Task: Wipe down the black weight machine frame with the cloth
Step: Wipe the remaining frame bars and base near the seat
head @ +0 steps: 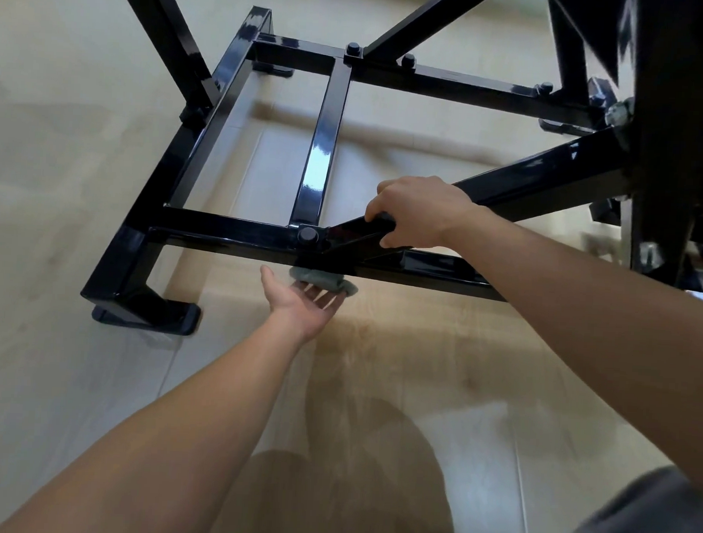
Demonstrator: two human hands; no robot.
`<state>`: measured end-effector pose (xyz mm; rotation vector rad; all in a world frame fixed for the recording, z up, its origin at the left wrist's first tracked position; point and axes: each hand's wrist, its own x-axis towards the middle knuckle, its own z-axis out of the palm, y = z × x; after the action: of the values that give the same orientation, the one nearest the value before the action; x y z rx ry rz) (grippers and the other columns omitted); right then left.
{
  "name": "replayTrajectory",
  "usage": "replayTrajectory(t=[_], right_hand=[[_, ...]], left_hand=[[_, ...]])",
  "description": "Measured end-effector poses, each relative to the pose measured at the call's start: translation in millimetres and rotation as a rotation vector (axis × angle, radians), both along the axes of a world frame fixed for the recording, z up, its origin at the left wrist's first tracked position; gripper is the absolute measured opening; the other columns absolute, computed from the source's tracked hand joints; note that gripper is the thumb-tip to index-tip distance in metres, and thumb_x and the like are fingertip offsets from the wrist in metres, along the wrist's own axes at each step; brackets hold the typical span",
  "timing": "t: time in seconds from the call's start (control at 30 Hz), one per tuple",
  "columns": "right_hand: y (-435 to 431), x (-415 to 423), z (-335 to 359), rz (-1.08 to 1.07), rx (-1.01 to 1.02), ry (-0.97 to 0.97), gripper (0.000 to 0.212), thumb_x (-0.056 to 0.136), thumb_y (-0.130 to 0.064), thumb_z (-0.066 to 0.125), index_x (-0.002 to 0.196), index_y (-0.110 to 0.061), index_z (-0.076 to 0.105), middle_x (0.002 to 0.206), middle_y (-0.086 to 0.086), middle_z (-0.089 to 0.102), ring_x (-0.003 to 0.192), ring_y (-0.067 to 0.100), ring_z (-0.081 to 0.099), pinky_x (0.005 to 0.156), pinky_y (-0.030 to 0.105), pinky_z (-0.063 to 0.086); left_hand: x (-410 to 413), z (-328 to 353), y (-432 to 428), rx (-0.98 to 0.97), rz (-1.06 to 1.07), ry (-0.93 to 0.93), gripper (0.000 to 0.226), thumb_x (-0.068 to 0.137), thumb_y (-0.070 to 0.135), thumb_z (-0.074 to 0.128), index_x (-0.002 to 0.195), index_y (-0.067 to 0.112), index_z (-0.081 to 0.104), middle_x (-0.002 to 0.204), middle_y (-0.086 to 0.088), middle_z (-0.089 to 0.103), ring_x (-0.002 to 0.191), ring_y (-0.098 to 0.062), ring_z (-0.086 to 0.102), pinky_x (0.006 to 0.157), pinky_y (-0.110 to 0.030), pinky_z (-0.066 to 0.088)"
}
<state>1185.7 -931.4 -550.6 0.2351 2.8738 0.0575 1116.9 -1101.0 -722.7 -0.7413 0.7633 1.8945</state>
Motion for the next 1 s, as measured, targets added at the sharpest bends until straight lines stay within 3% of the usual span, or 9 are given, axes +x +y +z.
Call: replayTrajectory(t=[0.23, 0.67, 0.83, 1.0], right_hand=[[1.7, -0.7, -2.7, 0.009, 0.001, 0.004, 0.033, 0.086, -0.036, 0.07, 0.119, -0.033, 0.067, 0.096, -0.008, 0.049, 0.088, 0.02, 0.051, 0.064, 0.035, 0.039], [5.4, -1.0, -5.2, -0.009, -0.013, 0.011, 0.032, 0.084, -0.036, 0.071, 0.117, -0.035, 0.067, 0.097, -0.008, 0.052, 0.091, 0.02, 0.056, 0.063, 0.035, 0.044], [5.0, -5.1, -6.4, -0.069, -0.031, 0.009, 0.04, 0.082, -0.041, 0.075, 0.12, -0.038, 0.063, 0.1, -0.01, 0.053, 0.095, 0.019, 0.056, 0.064, 0.034, 0.039], [4.7, -8.1, -8.0, -0.099, -0.037, -0.023, 0.042, 0.081, -0.041, 0.076, 0.12, -0.038, 0.061, 0.105, -0.008, 0.055, 0.096, 0.019, 0.055, 0.064, 0.033, 0.04]], left_hand=[[38.6, 9.7, 26.5, 0.104, -0.187, -0.054, 0.097, 0.084, 0.089, 0.032, 0.131, 0.008, 0.06, 0.132, -0.025, 0.06, 0.116, -0.052, 0.061, 0.099, -0.06, 0.05], [-9.1, 10.6, -10.8, -0.062, 0.165, -0.019, 0.081, 0.091, 0.075, 0.043, 0.131, 0.005, 0.057, 0.126, -0.02, 0.058, 0.122, -0.039, 0.056, 0.109, -0.052, 0.046], [-31.0, 11.5, -26.8, -0.162, 0.252, 0.063, 0.057, 0.097, 0.054, 0.055, 0.13, 0.008, 0.059, 0.123, -0.014, 0.064, 0.117, -0.03, 0.061, 0.09, -0.045, 0.055], [-45.4, 24.3, -41.4, -0.293, 0.303, 0.16, 0.04, 0.099, 0.038, 0.063, 0.124, 0.007, 0.062, 0.116, -0.012, 0.068, 0.108, -0.026, 0.064, 0.091, -0.037, 0.058]])
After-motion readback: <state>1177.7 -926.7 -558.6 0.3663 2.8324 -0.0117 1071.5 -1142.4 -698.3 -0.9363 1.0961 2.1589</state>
